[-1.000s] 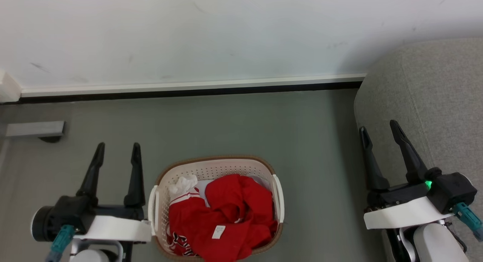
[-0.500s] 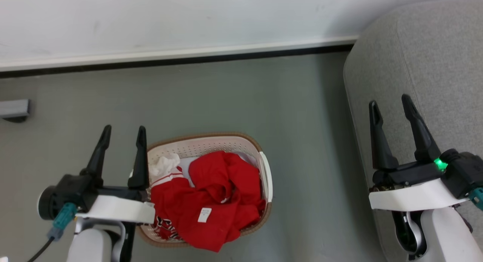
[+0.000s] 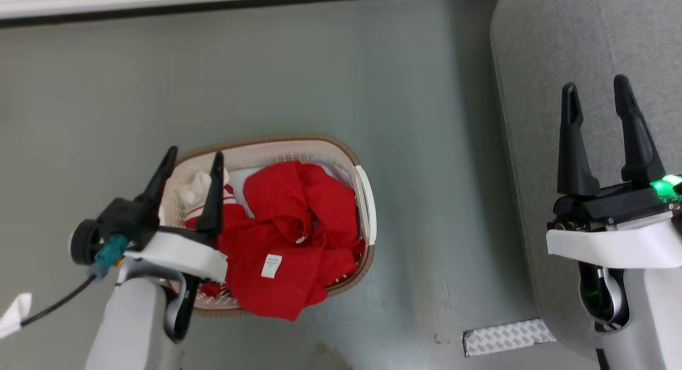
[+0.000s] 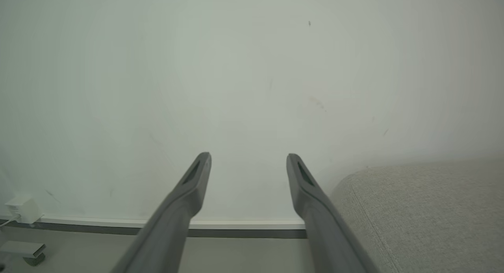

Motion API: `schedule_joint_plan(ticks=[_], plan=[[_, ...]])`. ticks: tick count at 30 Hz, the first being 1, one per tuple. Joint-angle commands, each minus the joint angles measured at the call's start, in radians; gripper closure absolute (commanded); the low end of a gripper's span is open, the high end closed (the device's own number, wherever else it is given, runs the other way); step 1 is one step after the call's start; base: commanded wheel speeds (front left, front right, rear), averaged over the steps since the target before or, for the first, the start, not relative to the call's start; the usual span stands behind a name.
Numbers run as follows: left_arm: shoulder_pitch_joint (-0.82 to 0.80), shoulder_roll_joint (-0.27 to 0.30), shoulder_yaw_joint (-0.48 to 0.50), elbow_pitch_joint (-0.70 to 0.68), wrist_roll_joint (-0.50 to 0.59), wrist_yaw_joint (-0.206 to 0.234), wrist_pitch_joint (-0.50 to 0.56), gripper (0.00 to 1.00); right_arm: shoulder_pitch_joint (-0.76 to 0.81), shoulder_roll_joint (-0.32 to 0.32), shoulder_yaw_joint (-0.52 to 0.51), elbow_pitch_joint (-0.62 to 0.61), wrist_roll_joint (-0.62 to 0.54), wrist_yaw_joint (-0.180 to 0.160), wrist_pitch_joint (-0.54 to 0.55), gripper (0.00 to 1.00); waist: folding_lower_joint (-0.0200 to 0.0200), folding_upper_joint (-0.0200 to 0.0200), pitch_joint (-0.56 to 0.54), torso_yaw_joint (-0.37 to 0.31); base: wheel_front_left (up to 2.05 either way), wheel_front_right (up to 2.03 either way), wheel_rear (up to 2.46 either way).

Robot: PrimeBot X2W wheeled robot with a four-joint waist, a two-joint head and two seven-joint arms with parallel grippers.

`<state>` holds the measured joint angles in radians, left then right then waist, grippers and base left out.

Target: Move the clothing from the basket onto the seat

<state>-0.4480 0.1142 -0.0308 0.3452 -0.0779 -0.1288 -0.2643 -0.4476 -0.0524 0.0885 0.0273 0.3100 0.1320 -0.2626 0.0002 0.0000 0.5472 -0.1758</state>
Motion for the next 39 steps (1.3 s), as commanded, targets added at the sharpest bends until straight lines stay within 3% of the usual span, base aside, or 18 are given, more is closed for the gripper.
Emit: schedule_joint_plan(ticks=[1,9,23,39], plan=[[-0.03,0.013,-0.018,0.028,-0.013,-0.002,0.0,0.0,-0.017,0.003,-0.007,-0.012,0.009,-0.002,-0.003,0.0,-0.0002,0.0,0.04,-0.009,0.0,0.0,0.0],[-0.134,0.058,-0.129,0.191,-0.086,0.0,0.0,0.0,-0.047,0.002,-0.012,-0.042,0.017,-0.002,-0.003,0.0,-0.0002,0.0,0.106,-0.033,0.0,0.0,0.0],[-0.364,0.125,-0.408,0.581,-0.3,-0.001,0.038,0.0,-0.076,0.002,0.003,-0.077,0.063,-0.002,-0.003,0.0,-0.0002,0.0,0.223,-0.094,0.0,0.0,0.0],[-0.539,0.181,-0.65,0.724,-0.513,-0.001,0.202,0.0,-0.11,0.003,0.037,-0.102,0.125,-0.002,-0.003,0.0,-0.0002,0.0,0.335,-0.154,0.0,0.0,0.0]])
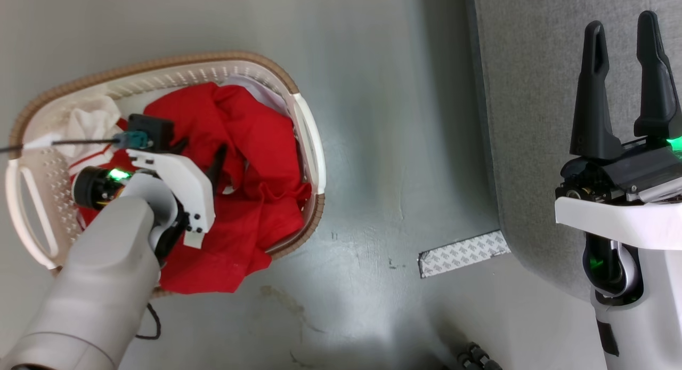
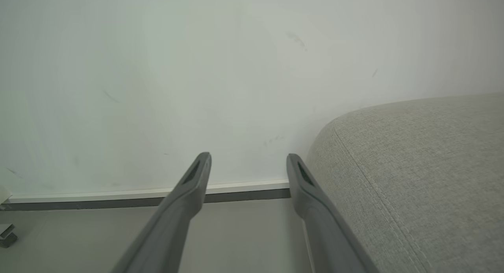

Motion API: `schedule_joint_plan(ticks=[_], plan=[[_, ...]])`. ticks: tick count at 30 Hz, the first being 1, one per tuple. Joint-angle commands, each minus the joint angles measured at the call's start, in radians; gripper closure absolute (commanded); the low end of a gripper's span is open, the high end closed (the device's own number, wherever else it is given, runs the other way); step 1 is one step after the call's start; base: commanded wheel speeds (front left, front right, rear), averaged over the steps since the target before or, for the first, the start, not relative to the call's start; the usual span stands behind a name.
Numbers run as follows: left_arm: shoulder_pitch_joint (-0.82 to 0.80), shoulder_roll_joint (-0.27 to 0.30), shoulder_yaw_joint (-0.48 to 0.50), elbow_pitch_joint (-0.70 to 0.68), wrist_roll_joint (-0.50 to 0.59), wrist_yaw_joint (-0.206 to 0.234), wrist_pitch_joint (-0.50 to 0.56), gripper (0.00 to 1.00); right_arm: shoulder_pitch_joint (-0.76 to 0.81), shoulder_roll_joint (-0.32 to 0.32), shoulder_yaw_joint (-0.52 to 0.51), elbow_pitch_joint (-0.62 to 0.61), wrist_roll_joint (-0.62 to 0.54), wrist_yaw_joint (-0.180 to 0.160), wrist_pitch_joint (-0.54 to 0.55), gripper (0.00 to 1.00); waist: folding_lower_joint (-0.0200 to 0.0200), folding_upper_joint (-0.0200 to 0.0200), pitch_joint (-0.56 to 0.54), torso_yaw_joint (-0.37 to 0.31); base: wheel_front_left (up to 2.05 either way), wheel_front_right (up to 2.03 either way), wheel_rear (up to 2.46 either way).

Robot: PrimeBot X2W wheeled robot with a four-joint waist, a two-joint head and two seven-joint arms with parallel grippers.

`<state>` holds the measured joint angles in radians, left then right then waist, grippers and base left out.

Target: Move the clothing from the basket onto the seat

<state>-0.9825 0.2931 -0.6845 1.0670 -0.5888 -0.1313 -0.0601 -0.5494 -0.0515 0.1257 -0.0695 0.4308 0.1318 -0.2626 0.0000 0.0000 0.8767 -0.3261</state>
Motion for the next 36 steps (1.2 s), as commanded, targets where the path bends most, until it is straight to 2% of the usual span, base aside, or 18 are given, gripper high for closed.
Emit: schedule_joint_plan(ticks=[1,8,12,13,14,15,16,24,36], plan=[[-0.012,0.002,-0.01,0.011,-0.014,0.002,0.015,0.0,-0.009,0.001,-0.001,-0.006,0.006,-0.002,-0.003,0.0,0.0,0.0,0.01,-0.005,0.0,0.0,0.0],[-0.048,0.002,-0.086,0.058,-0.078,0.002,0.147,0.0,-0.022,0.002,0.008,-0.009,0.017,-0.002,-0.003,0.0,0.0,0.0,0.038,-0.013,0.0,0.0,0.0],[-0.067,0.008,-0.121,0.072,-0.099,0.002,0.181,0.0,-0.02,0.001,0.009,-0.009,0.011,-0.002,-0.003,0.0,0.0,0.0,0.04,-0.013,0.0,0.0,0.0],[-0.067,0.01,-0.126,0.071,-0.104,0.002,0.174,0.06,-0.018,0.002,0.01,-0.007,0.009,-0.002,-0.003,0.0,0.0,0.0,0.038,-0.013,0.0,0.0,0.0],[-0.067,0.01,-0.133,0.067,-0.111,0.002,0.166,0.52,-0.017,0.002,0.01,-0.004,0.008,-0.002,-0.003,0.0,0.0,0.0,0.035,-0.013,0.0,0.0,0.0],[-0.068,0.012,-0.138,0.062,-0.117,0.002,0.154,0.8,-0.017,0.001,0.01,-0.001,0.007,-0.002,-0.003,0.0,0.0,0.0,0.032,-0.013,0.0,0.0,0.0],[-0.068,0.014,-0.144,0.058,-0.124,0.002,0.142,1.0,-0.017,0.001,0.009,0.0,0.007,-0.002,-0.003,0.0,0.0,0.0,0.027,-0.013,0.0,0.0,0.0],[-0.034,0.023,-0.199,0.03,-0.186,0.002,0.07,1.0,-0.003,0.001,0.004,0.015,-0.011,-0.002,-0.003,0.0,0.0,0.0,-0.042,0.004,0.0,0.0,0.0],[0.097,-0.019,-0.295,-0.041,-0.287,0.002,-0.13,1.0,0.08,0.001,-0.023,0.065,-0.095,-0.002,-0.003,0.0,0.0,0.0,-0.323,0.089,0.0,0.0,0.0]])
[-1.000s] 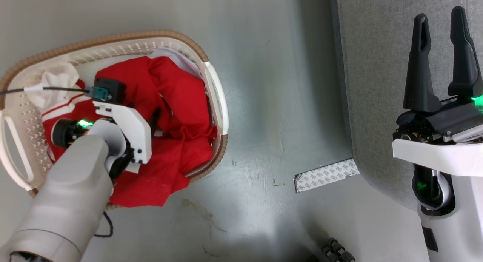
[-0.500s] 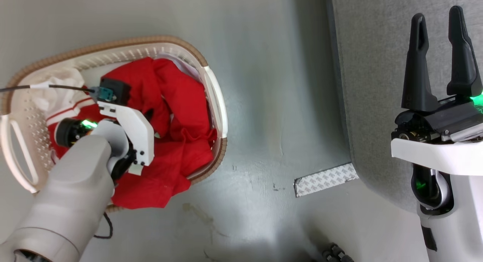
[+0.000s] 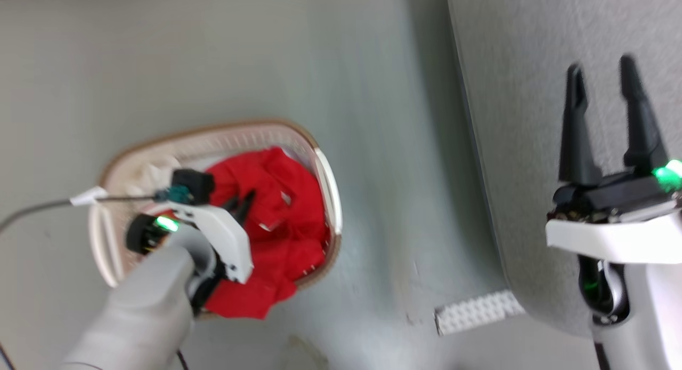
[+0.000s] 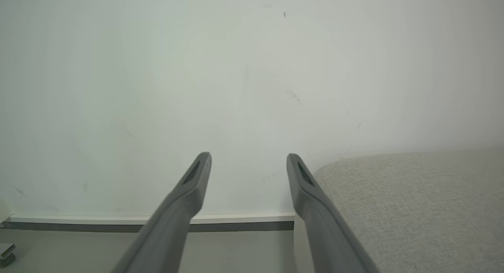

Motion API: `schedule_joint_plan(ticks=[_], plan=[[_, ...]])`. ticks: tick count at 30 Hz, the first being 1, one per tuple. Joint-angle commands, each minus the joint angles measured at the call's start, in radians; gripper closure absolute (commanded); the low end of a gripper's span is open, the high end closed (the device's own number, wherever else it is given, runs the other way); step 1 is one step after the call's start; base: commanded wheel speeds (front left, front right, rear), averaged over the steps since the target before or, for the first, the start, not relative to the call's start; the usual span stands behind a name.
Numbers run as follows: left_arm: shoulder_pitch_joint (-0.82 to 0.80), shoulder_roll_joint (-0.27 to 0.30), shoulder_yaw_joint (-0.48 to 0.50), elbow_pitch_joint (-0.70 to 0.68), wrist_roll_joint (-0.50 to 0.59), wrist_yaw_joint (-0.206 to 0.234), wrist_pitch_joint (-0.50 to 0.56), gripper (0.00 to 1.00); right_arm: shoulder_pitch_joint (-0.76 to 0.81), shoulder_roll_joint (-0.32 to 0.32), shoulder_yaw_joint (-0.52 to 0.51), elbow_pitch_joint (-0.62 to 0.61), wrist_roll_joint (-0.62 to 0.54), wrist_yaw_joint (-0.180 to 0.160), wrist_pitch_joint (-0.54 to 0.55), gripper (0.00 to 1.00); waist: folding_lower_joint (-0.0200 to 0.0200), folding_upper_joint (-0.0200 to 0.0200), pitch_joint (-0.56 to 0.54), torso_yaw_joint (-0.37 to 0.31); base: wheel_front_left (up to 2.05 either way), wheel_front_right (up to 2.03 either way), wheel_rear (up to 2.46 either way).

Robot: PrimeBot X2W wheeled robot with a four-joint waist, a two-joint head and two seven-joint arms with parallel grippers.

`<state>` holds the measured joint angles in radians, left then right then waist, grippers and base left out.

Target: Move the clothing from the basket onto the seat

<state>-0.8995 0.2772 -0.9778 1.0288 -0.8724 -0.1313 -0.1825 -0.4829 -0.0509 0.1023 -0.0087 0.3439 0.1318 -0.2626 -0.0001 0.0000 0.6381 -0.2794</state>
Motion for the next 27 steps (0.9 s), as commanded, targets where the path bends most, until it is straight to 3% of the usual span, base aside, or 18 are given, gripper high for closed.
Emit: schedule_joint_plan(ticks=[1,13,19,27], plan=[[0.021,-0.004,-0.011,-0.01,-0.009,0.002,-0.02,1.0,0.021,0.001,0.004,0.011,-0.016,-0.002,-0.003,0.0,0.0001,0.0,-0.106,0.05,0.0,0.0,0.0],[0.106,-0.025,-0.075,-0.103,-0.025,0.002,-0.084,1.0,0.108,-0.032,0.021,0.078,-0.029,-0.002,-0.003,0.0,0.0001,0.0,-0.363,0.132,0.0,0.0,0.0],[0.154,0.007,0.003,-0.212,0.042,0.009,-0.082,1.0,0.149,-0.045,0.042,0.097,-0.01,-0.002,-0.003,0.0,0.0001,0.0,-0.464,0.15,0.0,0.0,0.0],[0.249,0.054,0.097,-0.398,0.13,0.064,-0.082,1.0,0.203,-0.066,0.069,0.106,0.027,-0.002,-0.003,0.0,0.0001,0.0,-0.558,0.168,0.0,0.0,0.0]])
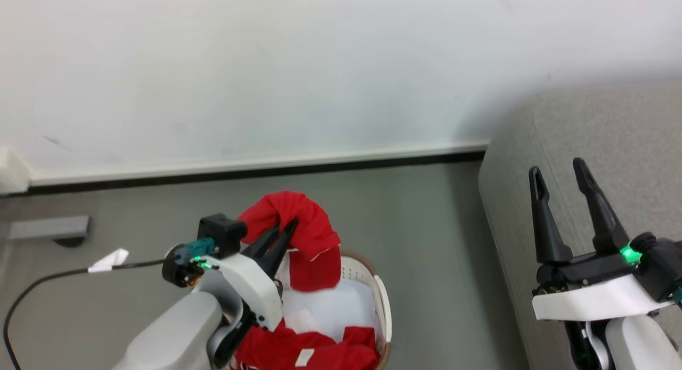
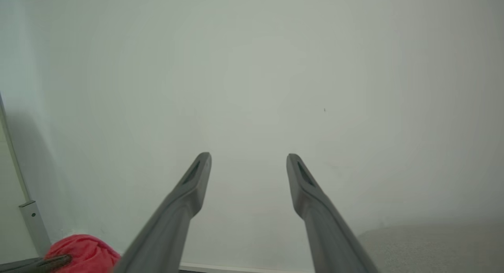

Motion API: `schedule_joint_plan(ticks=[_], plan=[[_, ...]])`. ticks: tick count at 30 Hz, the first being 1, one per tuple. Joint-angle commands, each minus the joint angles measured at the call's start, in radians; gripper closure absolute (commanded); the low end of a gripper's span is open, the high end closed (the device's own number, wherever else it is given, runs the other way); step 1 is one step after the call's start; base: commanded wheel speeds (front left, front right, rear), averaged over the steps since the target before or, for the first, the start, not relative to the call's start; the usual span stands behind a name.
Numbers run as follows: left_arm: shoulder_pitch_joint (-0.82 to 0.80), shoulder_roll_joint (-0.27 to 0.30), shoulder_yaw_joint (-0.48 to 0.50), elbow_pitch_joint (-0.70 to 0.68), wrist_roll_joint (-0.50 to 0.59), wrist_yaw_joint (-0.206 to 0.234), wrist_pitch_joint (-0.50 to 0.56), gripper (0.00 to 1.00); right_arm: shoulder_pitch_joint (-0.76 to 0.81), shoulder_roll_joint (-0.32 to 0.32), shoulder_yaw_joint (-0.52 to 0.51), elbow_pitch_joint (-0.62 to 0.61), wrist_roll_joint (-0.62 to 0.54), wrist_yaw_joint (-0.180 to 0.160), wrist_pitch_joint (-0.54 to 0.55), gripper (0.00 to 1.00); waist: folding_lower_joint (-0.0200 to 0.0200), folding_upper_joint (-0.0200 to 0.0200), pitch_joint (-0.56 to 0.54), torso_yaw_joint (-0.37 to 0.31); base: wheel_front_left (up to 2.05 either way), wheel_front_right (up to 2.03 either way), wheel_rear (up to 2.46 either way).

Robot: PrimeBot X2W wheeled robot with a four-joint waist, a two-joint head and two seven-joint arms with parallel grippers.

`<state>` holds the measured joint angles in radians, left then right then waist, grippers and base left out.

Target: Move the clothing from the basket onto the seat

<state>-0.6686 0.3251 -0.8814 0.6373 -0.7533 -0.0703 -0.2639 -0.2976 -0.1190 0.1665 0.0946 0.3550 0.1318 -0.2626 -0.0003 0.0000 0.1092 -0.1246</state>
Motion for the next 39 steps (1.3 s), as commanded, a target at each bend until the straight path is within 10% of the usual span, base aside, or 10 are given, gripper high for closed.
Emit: schedule_joint_plan(ticks=[1,20,39], plan=[[0.023,0.012,0.0,-0.023,0.019,0.01,-0.001,1.0,0.027,0.01,0.007,0.004,0.044,-0.002,-0.003,0.0,0.0003,0.0,-0.04,0.015,0.0,0.0,0.0],[0.001,0.091,0.034,-0.391,0.058,0.139,0.032,1.0,0.089,-0.011,0.106,0.006,0.1,-0.002,-0.003,0.0,0.0003,0.0,-0.111,0.025,0.0,0.0,0.0],[-0.026,0.045,-0.048,-0.544,0.064,0.121,0.127,1.0,-0.071,-0.033,0.425,0.27,0.063,-0.002,-0.003,0.0,0.0003,0.0,-0.122,0.086,0.0,0.0,0.0]])
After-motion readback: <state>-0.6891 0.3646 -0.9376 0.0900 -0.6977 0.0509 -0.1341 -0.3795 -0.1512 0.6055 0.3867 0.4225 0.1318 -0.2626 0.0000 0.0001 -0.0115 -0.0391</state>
